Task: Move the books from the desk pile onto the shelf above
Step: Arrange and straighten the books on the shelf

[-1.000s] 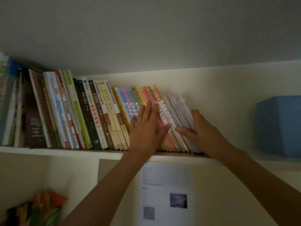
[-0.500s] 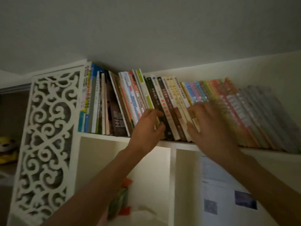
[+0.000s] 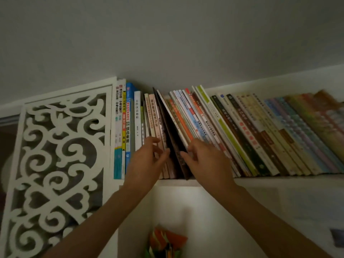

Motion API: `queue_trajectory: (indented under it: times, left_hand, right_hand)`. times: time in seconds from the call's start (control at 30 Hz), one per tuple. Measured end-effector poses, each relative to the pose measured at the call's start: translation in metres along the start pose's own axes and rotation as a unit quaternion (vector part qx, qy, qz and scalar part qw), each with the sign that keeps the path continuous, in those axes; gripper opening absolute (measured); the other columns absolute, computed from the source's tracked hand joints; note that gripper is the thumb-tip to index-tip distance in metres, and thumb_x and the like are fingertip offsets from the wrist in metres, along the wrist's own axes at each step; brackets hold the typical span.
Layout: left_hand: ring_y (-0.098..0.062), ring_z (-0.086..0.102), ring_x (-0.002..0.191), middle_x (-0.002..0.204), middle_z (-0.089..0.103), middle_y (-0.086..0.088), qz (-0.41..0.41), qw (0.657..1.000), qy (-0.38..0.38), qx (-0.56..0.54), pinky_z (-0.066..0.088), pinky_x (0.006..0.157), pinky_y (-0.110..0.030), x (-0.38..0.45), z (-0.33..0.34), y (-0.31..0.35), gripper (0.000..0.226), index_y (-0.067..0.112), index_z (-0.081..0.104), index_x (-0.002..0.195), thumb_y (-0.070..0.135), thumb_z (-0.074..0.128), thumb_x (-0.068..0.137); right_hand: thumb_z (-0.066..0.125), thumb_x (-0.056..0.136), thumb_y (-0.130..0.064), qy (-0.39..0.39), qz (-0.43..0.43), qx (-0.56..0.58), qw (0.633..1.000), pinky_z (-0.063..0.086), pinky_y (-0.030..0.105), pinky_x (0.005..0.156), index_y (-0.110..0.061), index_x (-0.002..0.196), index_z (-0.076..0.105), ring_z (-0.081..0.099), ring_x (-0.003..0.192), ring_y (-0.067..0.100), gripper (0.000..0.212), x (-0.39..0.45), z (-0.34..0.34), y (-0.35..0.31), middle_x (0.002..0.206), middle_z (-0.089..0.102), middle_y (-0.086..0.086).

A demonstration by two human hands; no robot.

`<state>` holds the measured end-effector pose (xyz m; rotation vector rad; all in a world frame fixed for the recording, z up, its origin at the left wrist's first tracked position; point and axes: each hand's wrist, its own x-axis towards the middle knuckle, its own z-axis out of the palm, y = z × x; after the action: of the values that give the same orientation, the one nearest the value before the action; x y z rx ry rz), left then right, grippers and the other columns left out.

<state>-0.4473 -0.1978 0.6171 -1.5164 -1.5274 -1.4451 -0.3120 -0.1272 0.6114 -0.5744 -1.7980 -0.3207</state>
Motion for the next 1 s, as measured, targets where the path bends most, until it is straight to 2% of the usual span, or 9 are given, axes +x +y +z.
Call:
queue_trajectory:
  times: [0.2, 0.37, 0.43, 0.57, 0.63, 0.73, 0.83, 0.9, 1.0]
  left_hand:
    - [-0.011, 0.061, 0.083, 0.095, 0.06, 0.007, -0.051, 0.998, 0.001, 0.041, 0.05, 0.067, -0.027, 0.014, 0.015, -0.003, 0.049, 0.022, 0.043, 0.115, 0.058, 0.053, 0.084]
    - [-0.013, 0.06, 0.076, 0.089, 0.054, 0.008, -0.059, 0.998, 0.009, -0.008, 0.054, 0.066, -0.031, 0.021, 0.028, -0.001, 0.027, 0.024, 0.036, 0.106, 0.033, 0.056, 0.089]
    - [-0.014, 0.06, 0.078, 0.092, 0.055, 0.004, -0.045, 0.999, 0.029, -0.007, 0.055, 0.067, -0.032, 0.022, 0.03, -0.003, 0.026, 0.02, 0.039, 0.111, 0.029, 0.054, 0.091]
    - [-0.007, 0.055, 0.079, 0.107, 0.06, -0.003, -0.026, 0.998, 0.048, -0.025, 0.047, 0.063, -0.021, 0.021, 0.039, -0.008, 0.025, 0.018, 0.044, 0.117, 0.025, 0.051, 0.094]
    - [-0.008, 0.054, 0.091, 0.121, 0.05, -0.004, -0.01, 0.996, 0.088, -0.001, 0.047, 0.068, -0.021, 0.014, 0.045, -0.01, 0.035, 0.017, 0.044, 0.126, 0.025, 0.052, 0.093]
    - [-0.027, 0.043, 0.125, 0.143, 0.033, -0.014, 0.008, 0.981, 0.191, 0.01, 0.043, 0.097, -0.04, 0.006, 0.053, -0.018, 0.058, 0.014, 0.037, 0.14, 0.027, 0.059, 0.088]
    - [-0.015, 0.025, 0.138, 0.153, 0.02, -0.001, -0.041, 0.991, 0.097, -0.088, 0.029, 0.112, -0.036, 0.005, 0.054, -0.027, 0.066, 0.022, 0.018, 0.148, 0.043, 0.046, 0.093]
    - [-0.013, 0.028, 0.136, 0.152, 0.024, 0.006, -0.042, 0.994, 0.09, -0.036, 0.027, 0.11, -0.035, 0.009, 0.055, -0.034, 0.069, 0.028, 0.016, 0.148, 0.057, 0.04, 0.09]
    - [-0.014, 0.026, 0.133, 0.148, 0.03, 0.01, -0.084, 0.995, 0.06, -0.003, 0.019, 0.108, -0.035, 0.019, 0.048, -0.034, 0.069, 0.032, 0.02, 0.146, 0.053, 0.05, 0.087]
  right_hand:
    - [0.043, 0.098, -0.026, -0.023, 0.035, -0.096, 0.994, 0.041, 0.022, 0.063, -0.013, 0.128, 0.035, 0.053, 0.073, 0.014, 0.033, 0.017, 0.015, -0.008, 0.1, 0.063, 0.007]
    - [0.041, 0.099, -0.03, -0.055, 0.034, -0.104, 0.992, 0.046, 0.02, 0.07, -0.012, 0.123, 0.036, 0.057, 0.081, 0.013, 0.031, 0.024, 0.016, -0.004, 0.108, 0.061, 0.007]
    - [0.039, 0.1, -0.032, -0.042, 0.036, -0.121, 0.991, 0.037, 0.014, 0.07, -0.015, 0.127, 0.034, 0.053, 0.084, 0.007, 0.033, 0.024, 0.017, -0.005, 0.113, 0.058, 0.002]
    - [0.038, 0.101, -0.031, -0.019, 0.052, -0.109, 0.993, 0.033, 0.011, 0.063, -0.014, 0.122, 0.04, 0.04, 0.075, 0.003, 0.027, 0.024, 0.023, -0.006, 0.095, 0.051, -0.004]
    - [0.036, 0.101, -0.029, -0.017, 0.053, -0.098, 0.994, 0.039, 0.013, 0.061, -0.012, 0.12, 0.042, 0.043, 0.069, 0.004, 0.026, 0.023, 0.028, -0.006, 0.085, 0.045, -0.007]
    - [0.036, 0.101, -0.03, -0.013, 0.055, -0.076, 0.995, 0.044, 0.013, 0.062, -0.012, 0.123, 0.042, 0.05, 0.067, 0.005, 0.028, 0.019, 0.035, -0.007, 0.08, 0.046, -0.008]
    - [0.041, 0.099, -0.03, -0.017, 0.065, -0.026, 0.997, 0.051, 0.02, 0.067, -0.015, 0.119, 0.042, 0.056, 0.073, 0.007, 0.025, 0.019, 0.039, -0.007, 0.084, 0.05, -0.006]
    - [0.044, 0.098, -0.029, -0.017, 0.072, 0.005, 0.997, 0.053, 0.026, 0.069, -0.014, 0.115, 0.044, 0.056, 0.074, 0.01, 0.022, 0.023, 0.042, -0.009, 0.085, 0.051, -0.004]
    - [0.044, 0.098, -0.028, -0.023, 0.074, -0.012, 0.997, 0.051, 0.023, 0.068, -0.012, 0.119, 0.041, 0.053, 0.07, 0.01, 0.026, 0.026, 0.047, -0.016, 0.083, 0.051, -0.004]
